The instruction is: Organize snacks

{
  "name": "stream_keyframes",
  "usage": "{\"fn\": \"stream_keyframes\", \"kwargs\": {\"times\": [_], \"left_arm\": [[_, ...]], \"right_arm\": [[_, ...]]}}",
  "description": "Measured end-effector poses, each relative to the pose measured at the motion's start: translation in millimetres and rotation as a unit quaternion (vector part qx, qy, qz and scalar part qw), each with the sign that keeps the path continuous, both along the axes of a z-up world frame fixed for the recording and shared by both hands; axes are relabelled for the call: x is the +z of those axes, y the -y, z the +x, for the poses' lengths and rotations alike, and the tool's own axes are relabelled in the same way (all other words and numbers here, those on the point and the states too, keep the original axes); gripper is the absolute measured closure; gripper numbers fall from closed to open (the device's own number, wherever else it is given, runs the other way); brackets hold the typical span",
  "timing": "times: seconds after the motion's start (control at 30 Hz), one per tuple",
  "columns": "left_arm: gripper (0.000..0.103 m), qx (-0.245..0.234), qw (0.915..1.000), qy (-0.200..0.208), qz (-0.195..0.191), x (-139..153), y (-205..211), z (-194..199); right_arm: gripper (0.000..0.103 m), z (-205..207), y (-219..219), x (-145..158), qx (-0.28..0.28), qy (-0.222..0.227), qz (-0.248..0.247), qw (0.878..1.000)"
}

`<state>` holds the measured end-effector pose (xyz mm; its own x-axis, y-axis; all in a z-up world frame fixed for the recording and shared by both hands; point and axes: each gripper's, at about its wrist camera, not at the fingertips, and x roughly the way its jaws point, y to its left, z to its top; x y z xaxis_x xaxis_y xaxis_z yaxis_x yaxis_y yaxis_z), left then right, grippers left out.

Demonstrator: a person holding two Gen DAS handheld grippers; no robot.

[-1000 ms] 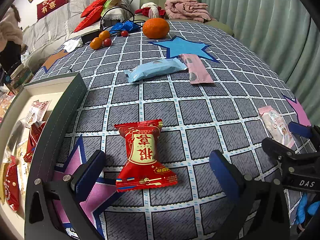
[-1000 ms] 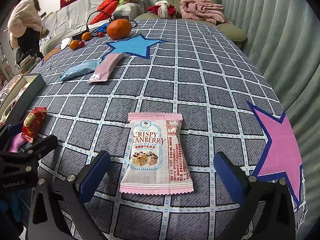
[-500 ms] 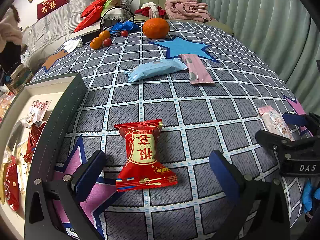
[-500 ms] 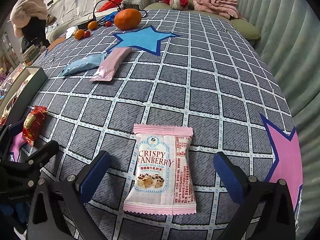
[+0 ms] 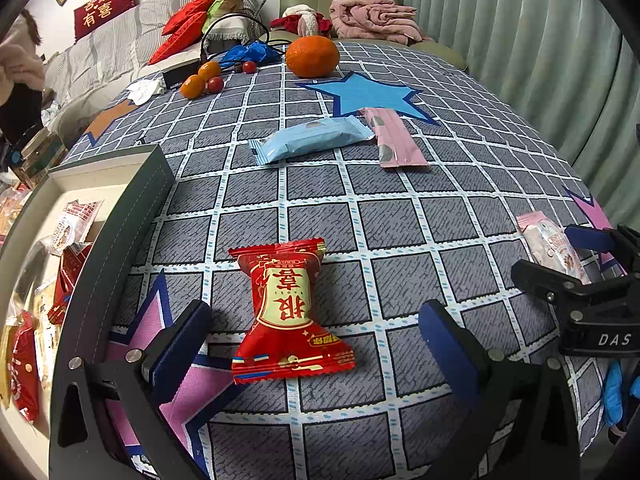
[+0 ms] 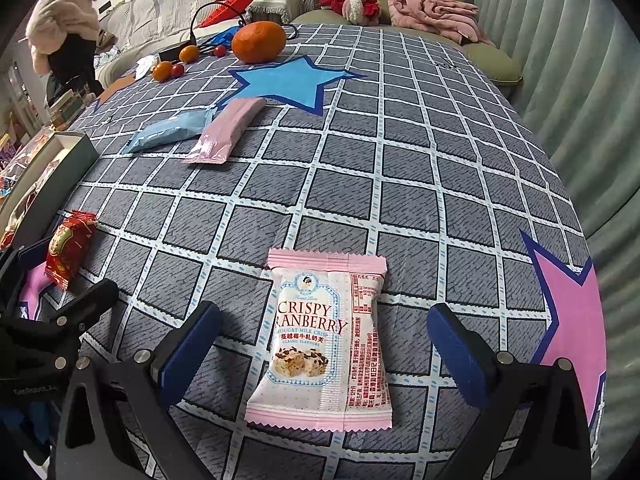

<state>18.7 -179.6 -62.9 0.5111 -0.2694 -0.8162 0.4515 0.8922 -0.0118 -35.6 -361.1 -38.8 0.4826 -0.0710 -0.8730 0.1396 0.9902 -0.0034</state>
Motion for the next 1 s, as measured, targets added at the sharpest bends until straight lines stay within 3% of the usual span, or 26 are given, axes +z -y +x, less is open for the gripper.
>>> {"fn": "stream_keyframes", "kwargs": {"times": [1.0], "left_arm": [[0.000,0.000,1.0000,0.001,0.000,-0.9,-0.1,-0.4]], "right_arm": [[0.000,-9.0,-2.2,-1.2,-0.008,0.028,-0.003,1.000]]}}
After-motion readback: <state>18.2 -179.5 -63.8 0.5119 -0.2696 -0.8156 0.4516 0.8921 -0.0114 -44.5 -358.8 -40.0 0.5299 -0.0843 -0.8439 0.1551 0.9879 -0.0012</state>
